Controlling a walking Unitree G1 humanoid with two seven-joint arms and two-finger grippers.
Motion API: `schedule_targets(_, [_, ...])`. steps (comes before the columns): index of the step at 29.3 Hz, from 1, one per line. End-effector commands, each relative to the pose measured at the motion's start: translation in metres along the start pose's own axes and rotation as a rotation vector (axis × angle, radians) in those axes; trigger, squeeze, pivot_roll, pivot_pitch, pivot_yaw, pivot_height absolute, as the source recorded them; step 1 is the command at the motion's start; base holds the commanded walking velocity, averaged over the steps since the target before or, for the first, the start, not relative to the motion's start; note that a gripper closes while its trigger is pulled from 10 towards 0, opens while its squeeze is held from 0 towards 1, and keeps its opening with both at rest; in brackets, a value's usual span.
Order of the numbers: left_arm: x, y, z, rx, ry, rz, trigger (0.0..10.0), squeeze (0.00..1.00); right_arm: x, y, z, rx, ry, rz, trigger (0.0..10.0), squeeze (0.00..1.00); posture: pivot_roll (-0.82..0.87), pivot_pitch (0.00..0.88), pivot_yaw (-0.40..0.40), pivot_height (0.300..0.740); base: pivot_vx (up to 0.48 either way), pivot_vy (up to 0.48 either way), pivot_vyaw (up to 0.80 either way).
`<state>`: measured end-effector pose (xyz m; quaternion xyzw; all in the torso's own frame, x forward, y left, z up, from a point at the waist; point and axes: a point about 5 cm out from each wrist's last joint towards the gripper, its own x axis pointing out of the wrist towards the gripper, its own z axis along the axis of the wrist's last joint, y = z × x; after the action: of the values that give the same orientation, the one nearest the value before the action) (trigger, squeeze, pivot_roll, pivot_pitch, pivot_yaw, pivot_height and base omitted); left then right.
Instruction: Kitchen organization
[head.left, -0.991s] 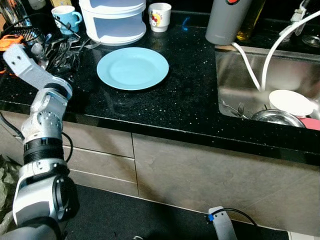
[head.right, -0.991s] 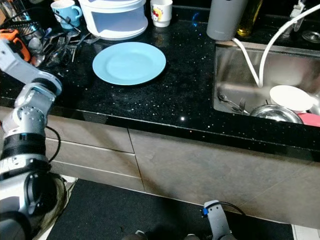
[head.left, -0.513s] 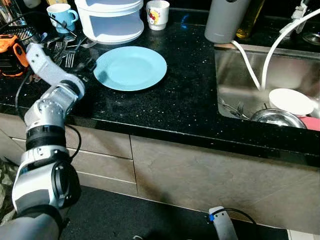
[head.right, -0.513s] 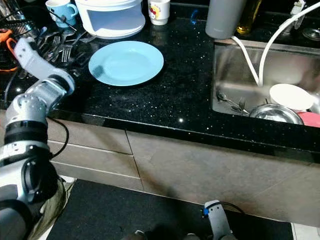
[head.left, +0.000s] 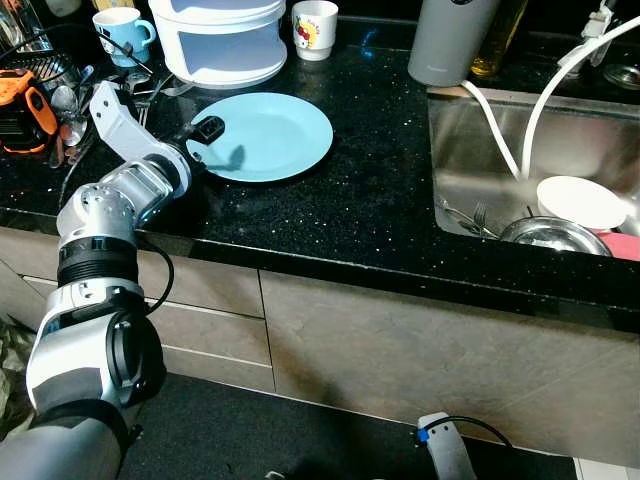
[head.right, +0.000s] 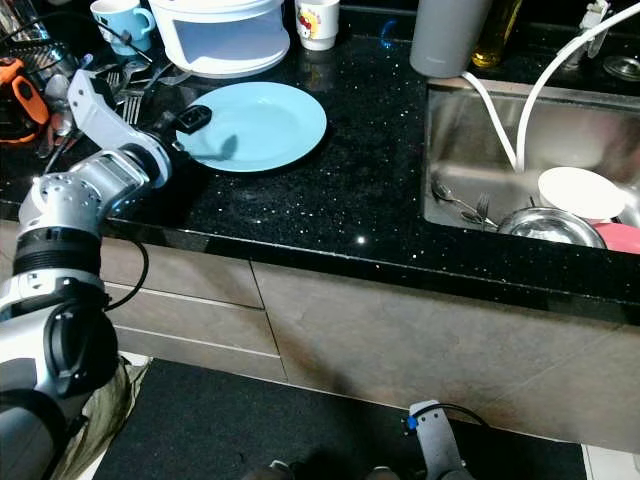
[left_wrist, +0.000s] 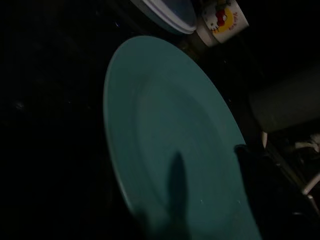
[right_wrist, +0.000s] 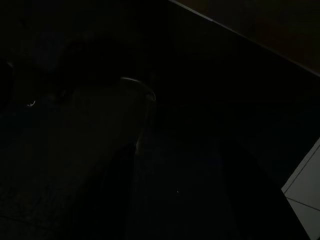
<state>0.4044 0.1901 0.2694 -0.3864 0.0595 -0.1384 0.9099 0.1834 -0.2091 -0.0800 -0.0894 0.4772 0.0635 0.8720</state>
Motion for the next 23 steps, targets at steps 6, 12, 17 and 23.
schedule_targets(6, [0.002,0.001,-0.01,-0.037,0.073,-0.014,0.0,0.0,-0.001,0.002,-0.009,0.023,0.027,-0.004,10.0,0.0,0.01,0.207,0.01,0.74,0.0,0.0,0.0])
schedule_targets(12, [0.001,0.004,-0.012,-0.048,0.092,-0.003,0.0,0.0,-0.001,0.001,-0.008,0.026,0.025,-0.009,10.0,0.0,0.01,0.209,0.007,0.74,0.0,0.0,0.0])
schedule_targets(17, [-0.001,0.009,-0.011,-0.057,0.087,0.015,0.0,0.0,-0.001,0.001,-0.007,0.032,0.022,-0.012,10.0,0.0,0.01,0.209,0.012,0.74,0.0,0.0,0.0])
schedule_targets(23, [-0.003,0.013,-0.008,-0.068,0.053,0.029,0.0,0.0,-0.001,0.001,-0.007,0.03,0.021,-0.012,10.0,0.0,0.01,0.207,0.014,0.74,0.0,0.0,0.0])
